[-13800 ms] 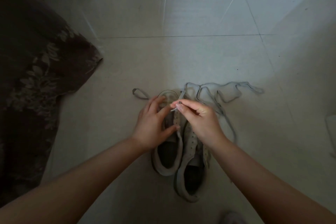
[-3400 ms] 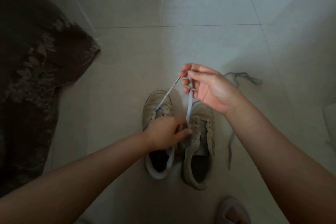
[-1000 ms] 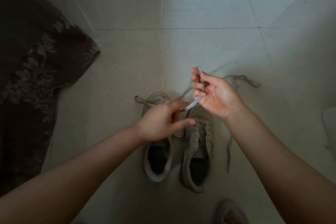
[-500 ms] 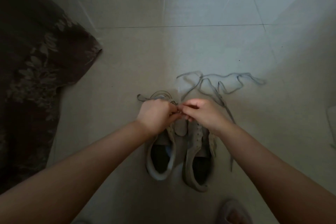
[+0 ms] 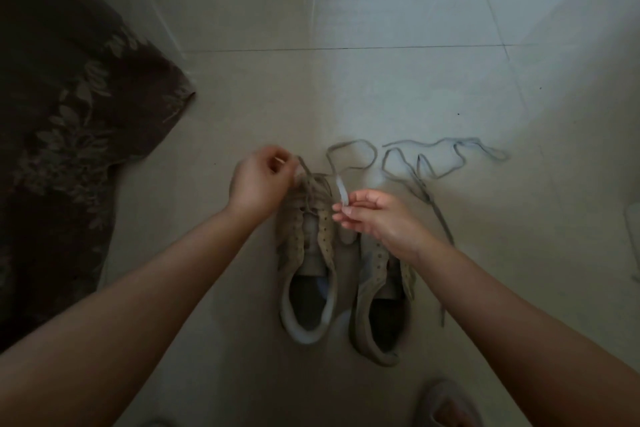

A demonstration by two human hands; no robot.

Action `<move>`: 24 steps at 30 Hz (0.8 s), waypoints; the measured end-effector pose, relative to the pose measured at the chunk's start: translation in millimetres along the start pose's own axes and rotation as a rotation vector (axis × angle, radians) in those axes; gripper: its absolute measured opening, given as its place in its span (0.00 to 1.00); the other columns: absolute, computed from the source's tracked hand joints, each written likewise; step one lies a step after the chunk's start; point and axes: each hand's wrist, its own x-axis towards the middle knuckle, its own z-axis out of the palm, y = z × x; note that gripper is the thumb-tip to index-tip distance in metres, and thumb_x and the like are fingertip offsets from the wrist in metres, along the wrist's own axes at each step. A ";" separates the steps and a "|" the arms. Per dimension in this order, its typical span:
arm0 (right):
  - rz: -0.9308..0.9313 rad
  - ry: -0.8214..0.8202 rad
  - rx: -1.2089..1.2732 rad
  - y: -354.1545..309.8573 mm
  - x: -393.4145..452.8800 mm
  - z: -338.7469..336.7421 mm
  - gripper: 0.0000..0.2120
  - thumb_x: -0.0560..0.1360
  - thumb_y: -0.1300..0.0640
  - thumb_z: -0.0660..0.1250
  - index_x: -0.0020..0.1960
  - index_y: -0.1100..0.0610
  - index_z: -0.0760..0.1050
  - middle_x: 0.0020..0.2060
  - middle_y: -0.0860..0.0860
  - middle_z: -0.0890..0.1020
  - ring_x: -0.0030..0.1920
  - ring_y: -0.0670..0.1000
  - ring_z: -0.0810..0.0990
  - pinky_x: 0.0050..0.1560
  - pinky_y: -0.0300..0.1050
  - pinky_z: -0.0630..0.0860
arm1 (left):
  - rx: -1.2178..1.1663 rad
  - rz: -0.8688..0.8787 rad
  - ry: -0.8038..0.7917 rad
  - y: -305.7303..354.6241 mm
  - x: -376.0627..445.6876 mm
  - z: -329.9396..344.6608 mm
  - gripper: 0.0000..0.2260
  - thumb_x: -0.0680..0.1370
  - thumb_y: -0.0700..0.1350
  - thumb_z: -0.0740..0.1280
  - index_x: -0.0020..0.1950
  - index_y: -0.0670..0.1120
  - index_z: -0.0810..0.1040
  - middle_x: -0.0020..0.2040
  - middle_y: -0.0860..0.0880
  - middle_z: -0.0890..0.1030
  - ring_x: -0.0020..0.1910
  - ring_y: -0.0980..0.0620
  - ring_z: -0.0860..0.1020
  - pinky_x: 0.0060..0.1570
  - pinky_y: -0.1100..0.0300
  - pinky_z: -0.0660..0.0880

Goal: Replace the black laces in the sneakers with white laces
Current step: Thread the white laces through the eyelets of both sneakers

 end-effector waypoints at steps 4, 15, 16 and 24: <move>-0.045 0.031 -0.200 2.0 0.0 5.8 0.04 0.75 0.63 0.67 0.49 0.57 0.77 0.44 0.47 0.86 0.44 0.43 0.83 0.37 0.33 0.75 | -0.176 -0.133 0.135 4.5 10.2 -4.4 0.10 0.79 0.43 0.62 0.60 0.46 0.70 0.40 0.50 0.83 0.30 0.54 0.79 0.38 0.60 0.75; -0.069 0.252 -0.123 15.5 5.6 17.3 0.06 0.71 0.70 0.70 0.45 0.62 0.77 0.46 0.60 0.81 0.43 0.52 0.82 0.45 0.39 0.81 | 0.396 0.126 -0.184 -24.1 -63.6 22.7 0.05 0.71 0.49 0.72 0.45 0.51 0.85 0.41 0.49 0.76 0.46 0.48 0.75 0.38 0.62 0.65; -0.081 0.275 -0.138 16.3 7.1 17.5 0.06 0.71 0.69 0.71 0.45 0.61 0.77 0.45 0.60 0.82 0.43 0.52 0.82 0.46 0.40 0.81 | 0.392 0.104 -0.194 -22.7 -63.5 24.2 0.06 0.72 0.50 0.71 0.47 0.51 0.85 0.43 0.48 0.77 0.47 0.48 0.75 0.39 0.62 0.65; -0.256 0.364 -0.324 21.6 9.9 23.6 0.13 0.71 0.67 0.71 0.38 0.51 0.74 0.36 0.50 0.81 0.38 0.47 0.79 0.45 0.42 0.77 | 0.383 0.009 -0.185 -19.1 -60.3 34.0 0.11 0.75 0.50 0.69 0.57 0.52 0.82 0.50 0.46 0.78 0.53 0.47 0.75 0.44 0.61 0.67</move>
